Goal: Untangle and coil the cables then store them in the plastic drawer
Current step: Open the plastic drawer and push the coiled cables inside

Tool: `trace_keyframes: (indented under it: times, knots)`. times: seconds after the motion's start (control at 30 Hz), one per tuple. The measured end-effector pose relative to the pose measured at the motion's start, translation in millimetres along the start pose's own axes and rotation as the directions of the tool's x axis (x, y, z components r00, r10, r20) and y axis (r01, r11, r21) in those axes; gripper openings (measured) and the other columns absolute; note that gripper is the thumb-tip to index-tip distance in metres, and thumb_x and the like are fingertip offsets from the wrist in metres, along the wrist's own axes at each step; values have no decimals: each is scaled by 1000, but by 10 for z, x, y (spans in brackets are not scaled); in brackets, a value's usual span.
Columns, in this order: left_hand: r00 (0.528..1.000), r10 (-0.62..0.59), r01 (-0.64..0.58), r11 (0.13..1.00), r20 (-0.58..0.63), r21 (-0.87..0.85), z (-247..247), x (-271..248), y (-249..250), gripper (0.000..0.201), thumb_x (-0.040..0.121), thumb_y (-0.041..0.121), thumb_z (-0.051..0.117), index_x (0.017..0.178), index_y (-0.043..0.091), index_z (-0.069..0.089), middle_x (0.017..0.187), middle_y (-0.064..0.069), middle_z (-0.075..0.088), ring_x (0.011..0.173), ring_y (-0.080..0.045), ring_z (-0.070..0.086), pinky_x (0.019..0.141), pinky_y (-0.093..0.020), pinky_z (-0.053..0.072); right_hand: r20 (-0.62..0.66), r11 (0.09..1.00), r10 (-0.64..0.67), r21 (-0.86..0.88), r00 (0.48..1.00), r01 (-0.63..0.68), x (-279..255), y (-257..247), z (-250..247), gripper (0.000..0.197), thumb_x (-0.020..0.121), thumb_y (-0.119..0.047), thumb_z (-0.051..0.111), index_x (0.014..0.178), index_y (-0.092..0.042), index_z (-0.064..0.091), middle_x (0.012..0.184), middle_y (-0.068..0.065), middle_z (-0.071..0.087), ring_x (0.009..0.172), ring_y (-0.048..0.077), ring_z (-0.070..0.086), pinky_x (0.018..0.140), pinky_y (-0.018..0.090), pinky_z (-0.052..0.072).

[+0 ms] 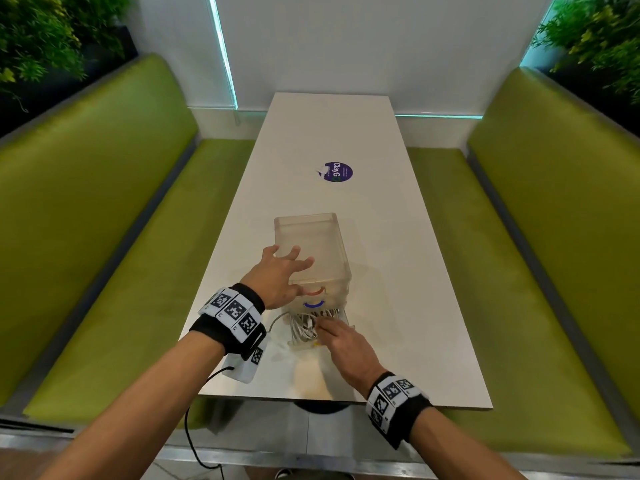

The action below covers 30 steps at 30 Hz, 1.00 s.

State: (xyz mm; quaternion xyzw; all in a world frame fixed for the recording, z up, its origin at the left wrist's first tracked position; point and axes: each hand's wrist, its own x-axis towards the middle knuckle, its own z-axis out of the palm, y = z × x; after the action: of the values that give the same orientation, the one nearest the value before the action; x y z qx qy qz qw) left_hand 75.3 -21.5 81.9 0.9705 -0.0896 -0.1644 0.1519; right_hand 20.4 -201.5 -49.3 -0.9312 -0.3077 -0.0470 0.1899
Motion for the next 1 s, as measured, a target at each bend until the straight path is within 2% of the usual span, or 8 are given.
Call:
trace_keyframes:
  times: [0.17,0.27,0.4,0.53,0.6,0.73,0.87,1.0]
  knots:
    - [1000,-13,13,999,1,-48,2,-27,1,67,89,48,56,148,37,26,160,6,13,146,-29,-6,117,-43,19,-32,981,147,-123,989,-150,226,-114,-19,33,53,-7,87,78,-12,68,80,3,61,77,23,52,58,27,44]
    - [1000,-11,11,998,-4,-58,-1,-30,11,69,88,50,57,148,36,27,160,5,13,146,-28,-6,118,-43,19,-20,984,152,-92,988,-153,230,-412,-25,49,49,-11,89,95,-14,69,93,5,66,85,26,60,71,31,51]
    - [1000,-28,27,995,-9,-94,10,-38,6,69,87,52,58,147,38,28,160,8,12,146,-24,-8,118,-43,18,-35,999,-31,-38,999,30,385,-728,100,49,70,-15,75,117,-17,59,110,8,63,83,25,61,65,31,53]
    - [1000,-24,23,995,-11,-93,7,-34,1,67,87,51,57,147,38,28,160,9,11,146,-23,-9,118,-44,19,0,1000,-27,3,1000,27,527,-799,162,35,81,-16,41,113,-14,57,105,14,62,79,29,59,59,36,51]
    - [1000,-23,22,996,-15,-91,15,-26,-10,67,87,52,57,147,39,28,160,9,11,146,-23,-9,118,-44,19,-25,1000,-16,5,1000,16,553,-783,174,33,82,-14,42,111,-10,57,100,17,60,80,32,57,58,37,50]
    - [1000,-16,14,996,-19,-88,28,-18,-27,68,86,55,57,146,40,29,160,10,13,146,-23,-7,117,-43,20,-104,1000,9,18,994,-7,561,-759,66,3,78,-5,65,79,-2,64,86,17,61,73,33,58,54,34,49]
    - [1000,-1,-1,998,-30,-59,40,1,-58,67,87,54,56,147,40,28,160,10,13,146,-25,-6,115,-44,23,-35,980,68,189,997,-60,351,-518,-24,12,96,-13,44,104,-10,53,104,8,59,82,22,52,70,34,41]
    - [1000,-1,-1,999,-25,-48,50,7,-68,67,87,55,55,147,40,27,160,10,12,146,-24,-7,115,-44,24,-55,999,34,29,998,-33,170,-103,-83,26,99,-21,37,116,-14,55,112,-2,54,98,25,55,79,35,43]
